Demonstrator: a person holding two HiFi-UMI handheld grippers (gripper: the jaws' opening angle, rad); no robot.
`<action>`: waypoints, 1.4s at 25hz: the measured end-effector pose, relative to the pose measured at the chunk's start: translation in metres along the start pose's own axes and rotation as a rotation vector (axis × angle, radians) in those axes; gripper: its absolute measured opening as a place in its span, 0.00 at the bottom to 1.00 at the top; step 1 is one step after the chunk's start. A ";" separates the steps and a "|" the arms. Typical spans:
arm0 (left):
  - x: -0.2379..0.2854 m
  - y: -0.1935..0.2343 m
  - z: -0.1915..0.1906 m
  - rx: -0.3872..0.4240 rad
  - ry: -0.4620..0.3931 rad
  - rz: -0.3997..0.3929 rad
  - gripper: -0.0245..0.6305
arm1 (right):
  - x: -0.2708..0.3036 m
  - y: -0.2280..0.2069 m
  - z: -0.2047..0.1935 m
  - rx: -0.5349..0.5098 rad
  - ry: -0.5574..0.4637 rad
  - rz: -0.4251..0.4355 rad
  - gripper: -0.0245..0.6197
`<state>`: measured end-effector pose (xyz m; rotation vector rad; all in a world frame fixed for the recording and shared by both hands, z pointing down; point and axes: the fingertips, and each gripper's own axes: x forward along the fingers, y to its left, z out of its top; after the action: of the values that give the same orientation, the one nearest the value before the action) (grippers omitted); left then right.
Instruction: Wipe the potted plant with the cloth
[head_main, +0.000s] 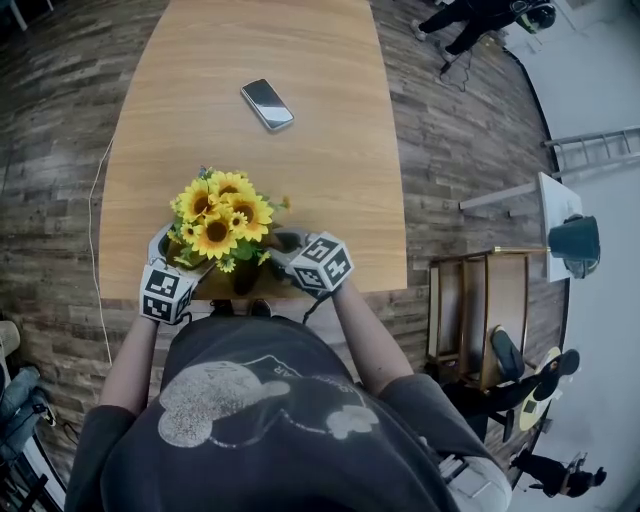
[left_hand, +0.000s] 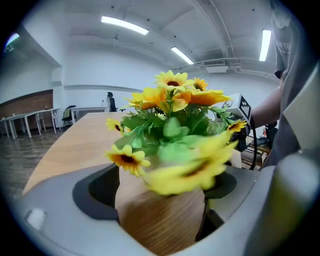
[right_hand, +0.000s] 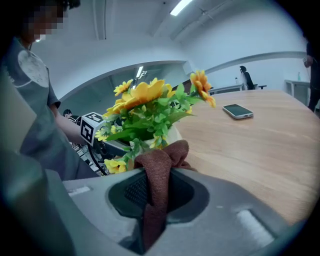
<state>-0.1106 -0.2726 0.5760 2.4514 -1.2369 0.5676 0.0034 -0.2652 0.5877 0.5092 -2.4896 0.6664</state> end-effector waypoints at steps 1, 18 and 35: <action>-0.004 0.000 0.001 -0.024 -0.004 0.016 0.84 | 0.001 0.004 -0.001 -0.006 -0.001 0.004 0.11; -0.028 -0.043 -0.016 -0.172 -0.032 0.104 0.86 | 0.013 0.052 -0.012 -0.143 0.040 0.120 0.11; 0.015 -0.041 0.012 -0.187 -0.084 0.347 0.87 | -0.087 -0.029 -0.040 0.069 -0.095 -0.180 0.11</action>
<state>-0.0670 -0.2648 0.5685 2.1400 -1.6849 0.4157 0.1019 -0.2484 0.5790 0.7976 -2.4767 0.6727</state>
